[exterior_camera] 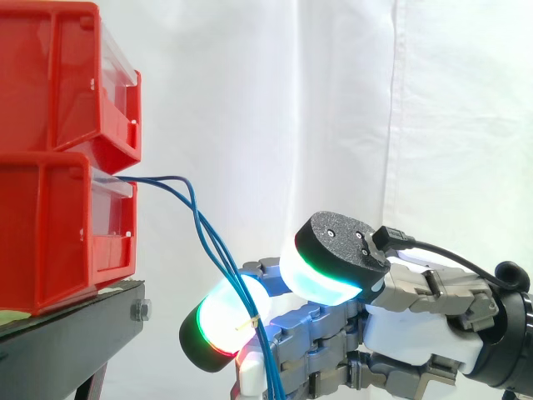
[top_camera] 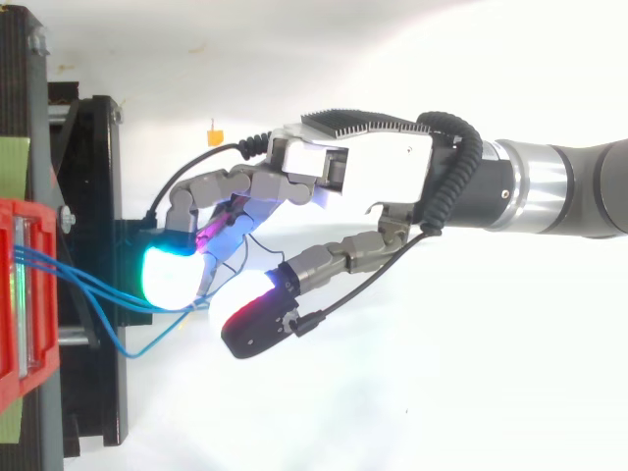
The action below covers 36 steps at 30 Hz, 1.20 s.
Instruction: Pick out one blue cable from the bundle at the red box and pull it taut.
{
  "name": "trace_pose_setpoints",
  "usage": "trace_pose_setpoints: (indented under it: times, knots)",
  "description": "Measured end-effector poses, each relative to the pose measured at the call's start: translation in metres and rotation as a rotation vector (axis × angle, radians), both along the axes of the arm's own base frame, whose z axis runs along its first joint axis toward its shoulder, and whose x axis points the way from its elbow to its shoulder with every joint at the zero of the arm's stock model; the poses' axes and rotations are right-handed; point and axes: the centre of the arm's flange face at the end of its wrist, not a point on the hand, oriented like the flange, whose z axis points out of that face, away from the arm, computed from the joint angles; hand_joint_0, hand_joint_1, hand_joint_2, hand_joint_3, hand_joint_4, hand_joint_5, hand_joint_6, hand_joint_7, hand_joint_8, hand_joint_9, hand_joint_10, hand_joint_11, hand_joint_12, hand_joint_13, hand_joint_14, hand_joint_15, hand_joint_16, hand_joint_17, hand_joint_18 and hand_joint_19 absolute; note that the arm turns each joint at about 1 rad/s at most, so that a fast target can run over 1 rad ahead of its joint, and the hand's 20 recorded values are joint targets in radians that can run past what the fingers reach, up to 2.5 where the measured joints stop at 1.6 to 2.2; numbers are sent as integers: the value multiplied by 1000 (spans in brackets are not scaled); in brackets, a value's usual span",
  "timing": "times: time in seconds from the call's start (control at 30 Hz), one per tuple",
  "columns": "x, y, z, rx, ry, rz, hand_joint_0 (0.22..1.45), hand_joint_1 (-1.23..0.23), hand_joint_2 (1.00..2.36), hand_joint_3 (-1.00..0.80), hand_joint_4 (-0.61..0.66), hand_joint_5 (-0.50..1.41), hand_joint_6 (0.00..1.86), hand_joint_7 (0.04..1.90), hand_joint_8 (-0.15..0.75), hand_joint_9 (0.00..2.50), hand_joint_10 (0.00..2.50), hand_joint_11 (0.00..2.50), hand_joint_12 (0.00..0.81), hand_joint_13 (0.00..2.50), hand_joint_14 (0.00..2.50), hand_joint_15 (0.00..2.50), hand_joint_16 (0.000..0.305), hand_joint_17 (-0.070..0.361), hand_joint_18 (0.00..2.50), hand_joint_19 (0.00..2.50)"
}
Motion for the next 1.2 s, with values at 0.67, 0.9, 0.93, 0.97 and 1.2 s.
trace_pose_setpoints:
  times: [0.67,0.9,0.93,0.97,1.2]
  knots:
    - [1,-1,0,-2,-9,-22,589,-603,1005,-439,234,-116,502,1097,285,912,12,419,356,863,15,441,49,111,745,611]
    - [1,-3,0,21,-10,-43,590,-606,1006,-427,229,-112,502,1119,285,910,14,421,356,864,15,446,49,111,743,610]
    - [1,-3,-1,25,-9,-44,591,-606,1006,-425,229,-112,502,1119,286,911,12,419,356,864,15,447,49,111,743,612]
    - [1,-3,-2,31,-6,-44,591,-606,1007,-430,229,-112,502,1119,283,910,12,415,357,864,15,433,49,111,743,606]
    - [3,0,-32,115,21,-17,592,-609,1006,-427,228,-113,502,1121,287,907,12,412,357,864,17,440,49,111,744,612]
